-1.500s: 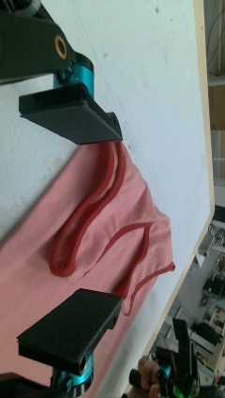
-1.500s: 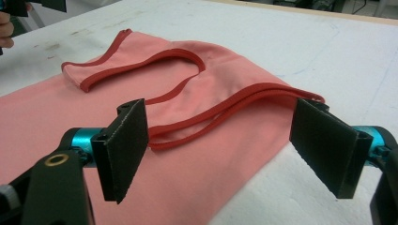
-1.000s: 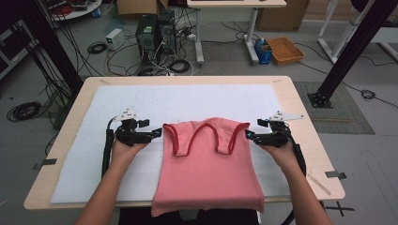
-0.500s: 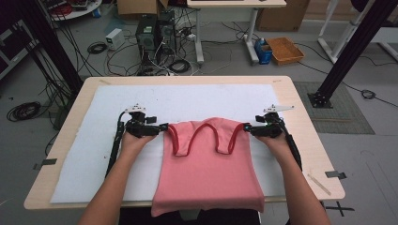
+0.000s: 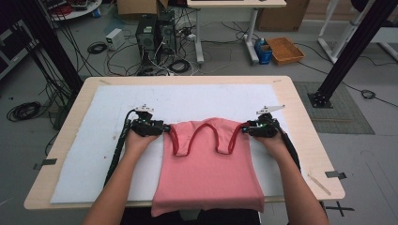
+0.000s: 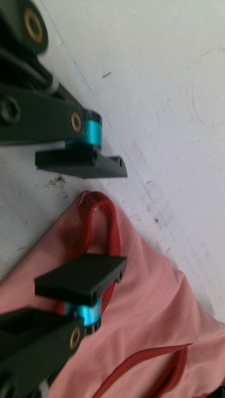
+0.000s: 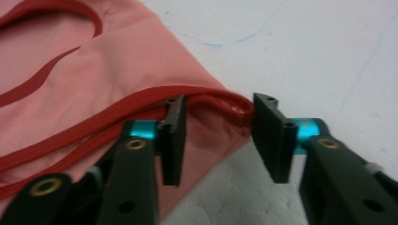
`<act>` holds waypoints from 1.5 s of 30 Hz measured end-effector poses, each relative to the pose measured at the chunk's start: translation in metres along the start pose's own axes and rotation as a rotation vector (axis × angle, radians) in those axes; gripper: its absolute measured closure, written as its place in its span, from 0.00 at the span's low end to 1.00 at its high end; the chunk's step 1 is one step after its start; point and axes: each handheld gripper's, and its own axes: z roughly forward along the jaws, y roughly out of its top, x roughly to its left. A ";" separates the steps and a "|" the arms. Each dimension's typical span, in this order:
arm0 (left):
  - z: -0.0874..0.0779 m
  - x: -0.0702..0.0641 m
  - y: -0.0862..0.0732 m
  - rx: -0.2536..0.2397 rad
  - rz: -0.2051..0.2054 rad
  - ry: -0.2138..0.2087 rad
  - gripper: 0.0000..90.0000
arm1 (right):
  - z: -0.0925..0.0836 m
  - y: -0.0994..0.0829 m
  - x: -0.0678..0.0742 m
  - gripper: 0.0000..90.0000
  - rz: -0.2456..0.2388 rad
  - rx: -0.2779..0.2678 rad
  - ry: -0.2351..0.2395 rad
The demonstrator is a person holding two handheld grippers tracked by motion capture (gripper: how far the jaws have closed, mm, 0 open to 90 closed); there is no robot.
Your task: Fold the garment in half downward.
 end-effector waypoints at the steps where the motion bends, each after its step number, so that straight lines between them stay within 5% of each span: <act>1: 0.000 -0.001 0.000 0.006 0.011 0.009 0.66 | 0.001 0.001 0.002 0.75 -0.022 0.009 -0.011; 4: 0.000 -0.001 0.000 0.005 0.013 0.026 0.81 | 0.001 0.005 0.005 0.90 -0.052 0.017 -0.019; 9: -0.003 0.004 0.000 -0.005 0.015 0.030 0.90 | -0.003 0.005 0.001 0.93 -0.049 0.011 -0.035; 16: -0.013 0.010 0.003 -0.046 0.014 0.039 0.90 | -0.017 0.009 -0.007 0.94 -0.016 -0.041 -0.058; 22: -0.022 0.015 0.009 -0.096 0.013 0.050 0.91 | -0.020 0.021 -0.003 0.94 -0.046 -0.073 -0.079; 38: -0.050 0.034 0.070 -0.209 0.030 0.068 0.91 | -0.028 0.088 -0.004 0.94 -0.068 -0.148 -0.150; 45: -0.050 0.033 0.054 -0.205 0.032 0.021 0.91 | -0.030 0.082 -0.001 0.94 -0.086 -0.170 -0.120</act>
